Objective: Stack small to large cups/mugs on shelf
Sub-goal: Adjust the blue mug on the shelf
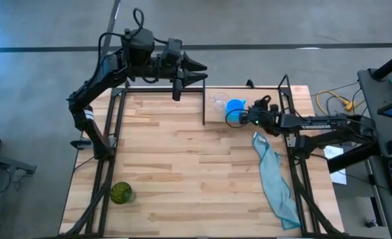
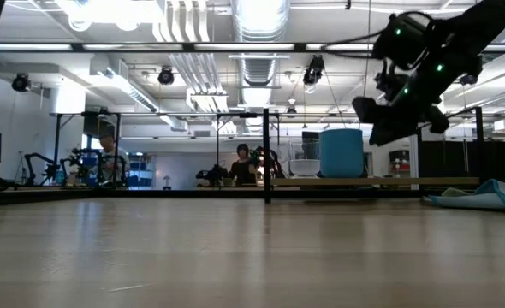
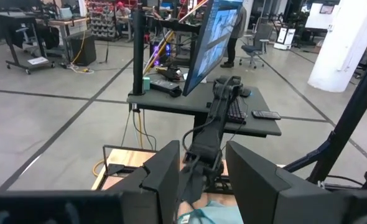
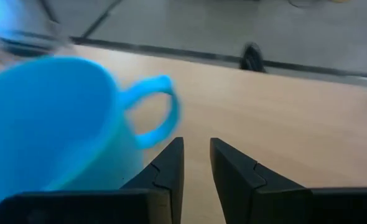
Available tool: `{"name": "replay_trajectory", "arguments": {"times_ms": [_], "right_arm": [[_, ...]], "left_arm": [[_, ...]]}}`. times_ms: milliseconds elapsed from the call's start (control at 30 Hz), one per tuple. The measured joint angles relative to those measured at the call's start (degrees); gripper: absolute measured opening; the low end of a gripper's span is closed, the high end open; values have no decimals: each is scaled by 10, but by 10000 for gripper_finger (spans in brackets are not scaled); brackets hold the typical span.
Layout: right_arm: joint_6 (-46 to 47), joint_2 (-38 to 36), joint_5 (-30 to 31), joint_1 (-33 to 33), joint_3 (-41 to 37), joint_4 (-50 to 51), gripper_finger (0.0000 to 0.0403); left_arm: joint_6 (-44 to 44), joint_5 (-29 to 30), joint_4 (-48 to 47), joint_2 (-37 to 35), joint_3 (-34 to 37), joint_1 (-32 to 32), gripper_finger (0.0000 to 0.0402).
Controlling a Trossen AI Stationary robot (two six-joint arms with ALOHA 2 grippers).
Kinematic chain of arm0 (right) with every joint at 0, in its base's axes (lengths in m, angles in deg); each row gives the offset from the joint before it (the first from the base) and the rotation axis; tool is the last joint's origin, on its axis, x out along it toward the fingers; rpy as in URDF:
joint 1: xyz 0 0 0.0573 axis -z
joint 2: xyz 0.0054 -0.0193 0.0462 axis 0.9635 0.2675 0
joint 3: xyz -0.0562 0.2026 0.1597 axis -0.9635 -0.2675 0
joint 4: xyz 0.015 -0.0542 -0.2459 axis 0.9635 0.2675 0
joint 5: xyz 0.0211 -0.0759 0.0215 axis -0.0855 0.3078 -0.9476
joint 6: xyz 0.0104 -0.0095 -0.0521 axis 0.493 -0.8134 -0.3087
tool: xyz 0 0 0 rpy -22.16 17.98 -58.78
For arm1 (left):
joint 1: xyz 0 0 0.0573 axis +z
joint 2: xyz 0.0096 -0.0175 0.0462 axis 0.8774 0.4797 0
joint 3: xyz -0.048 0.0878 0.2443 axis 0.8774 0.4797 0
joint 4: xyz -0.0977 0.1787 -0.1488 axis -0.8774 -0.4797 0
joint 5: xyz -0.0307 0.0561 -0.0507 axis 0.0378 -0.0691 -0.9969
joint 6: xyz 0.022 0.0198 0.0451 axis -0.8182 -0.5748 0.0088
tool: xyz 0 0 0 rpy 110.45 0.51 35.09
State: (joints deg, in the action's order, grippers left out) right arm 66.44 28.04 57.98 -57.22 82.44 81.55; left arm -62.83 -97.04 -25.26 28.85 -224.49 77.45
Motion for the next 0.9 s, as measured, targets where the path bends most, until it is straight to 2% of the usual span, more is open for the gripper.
{"name": "replay_trajectory", "arguments": {"times_ms": [233,400,500,700,900], "right_arm": [[-22,-86,-2,-38,60,115,72],[-39,-139,-78,-72,89,106,61],[-57,-153,-113,-91,99,105,27],[-39,-137,-154,-112,101,93,8],[-26,-70,-238,-112,97,30,8]], "left_arm": [[1,0,0,-1,0,0,118],[1,0,0,-1,0,0,118],[1,0,0,-1,0,0,118],[1,0,-1,-2,0,0,118],[0,0,0,-12,0,0,118]]}}
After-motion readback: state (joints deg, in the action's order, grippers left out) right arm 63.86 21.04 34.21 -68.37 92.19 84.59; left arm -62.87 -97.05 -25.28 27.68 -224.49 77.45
